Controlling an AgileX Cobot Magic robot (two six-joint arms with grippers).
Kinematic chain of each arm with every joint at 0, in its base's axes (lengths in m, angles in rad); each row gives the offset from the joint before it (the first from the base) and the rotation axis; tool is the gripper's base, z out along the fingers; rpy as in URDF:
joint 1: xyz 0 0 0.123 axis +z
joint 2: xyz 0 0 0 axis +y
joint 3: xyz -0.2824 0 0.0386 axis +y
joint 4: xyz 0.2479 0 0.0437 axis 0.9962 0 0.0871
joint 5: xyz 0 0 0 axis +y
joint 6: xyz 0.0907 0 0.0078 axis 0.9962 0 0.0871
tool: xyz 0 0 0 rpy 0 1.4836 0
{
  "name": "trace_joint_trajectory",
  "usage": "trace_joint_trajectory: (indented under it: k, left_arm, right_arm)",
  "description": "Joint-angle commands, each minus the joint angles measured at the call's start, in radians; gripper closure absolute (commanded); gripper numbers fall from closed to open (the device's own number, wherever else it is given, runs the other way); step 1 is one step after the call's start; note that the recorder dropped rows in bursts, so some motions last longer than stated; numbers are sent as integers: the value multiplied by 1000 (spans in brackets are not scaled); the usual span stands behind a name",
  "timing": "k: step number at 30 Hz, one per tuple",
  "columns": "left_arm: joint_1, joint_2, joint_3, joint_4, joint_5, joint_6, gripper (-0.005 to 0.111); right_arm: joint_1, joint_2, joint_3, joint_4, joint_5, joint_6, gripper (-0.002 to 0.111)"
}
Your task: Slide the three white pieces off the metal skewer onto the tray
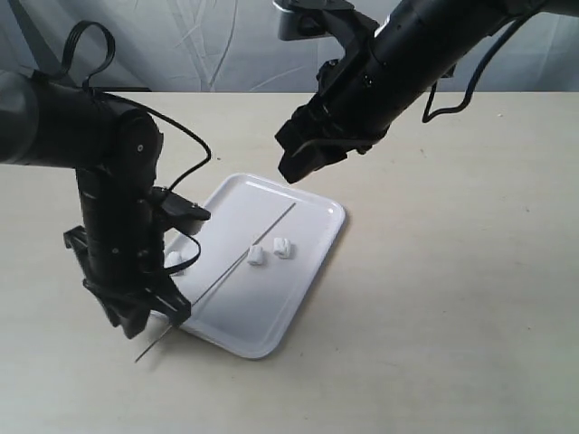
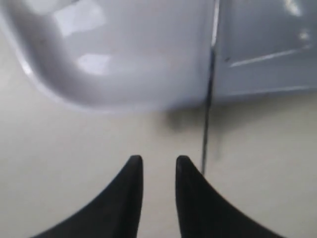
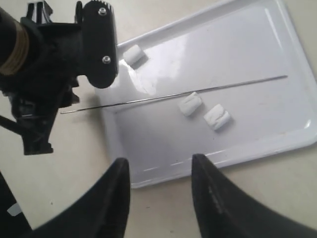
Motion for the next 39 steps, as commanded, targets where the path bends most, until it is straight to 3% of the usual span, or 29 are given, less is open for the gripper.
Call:
trace_joint_trajectory:
  k: [1,10,15,19,23,27,30,39]
  left_arm:
    - [-3,-63,-17,136,132,-62,82]
    - [-3,-349,-17,217,128,-122,82]
    - [-3,-675,3,145,-79,-172,82]
    - [-3,-985,84,105,-288,-172,82]
    - [-3,-1215,180,85,-385,-172,82]
    - [-3,-1377,237,46,-362,-231,82]
    - [-3,-1449,244,-13,-267,-231,82]
    - [-3,-1558,244,17,-214,-227,82]
  right_arm:
    - [-1,-25,-4,3,-27,1,70]
    - [-1,-115,-4,-130,94,69,70]
    - [-1,-335,46,-108,10,58,70]
    - [-1,-633,223,-103,-197,40,70]
    - [-1,-884,443,-103,-315,27,70]
    - [-1,-1105,618,-103,-306,34,70]
    - [-1,-1227,682,-103,-259,42,70]
    - [-1,-1394,696,-103,-171,42,70]
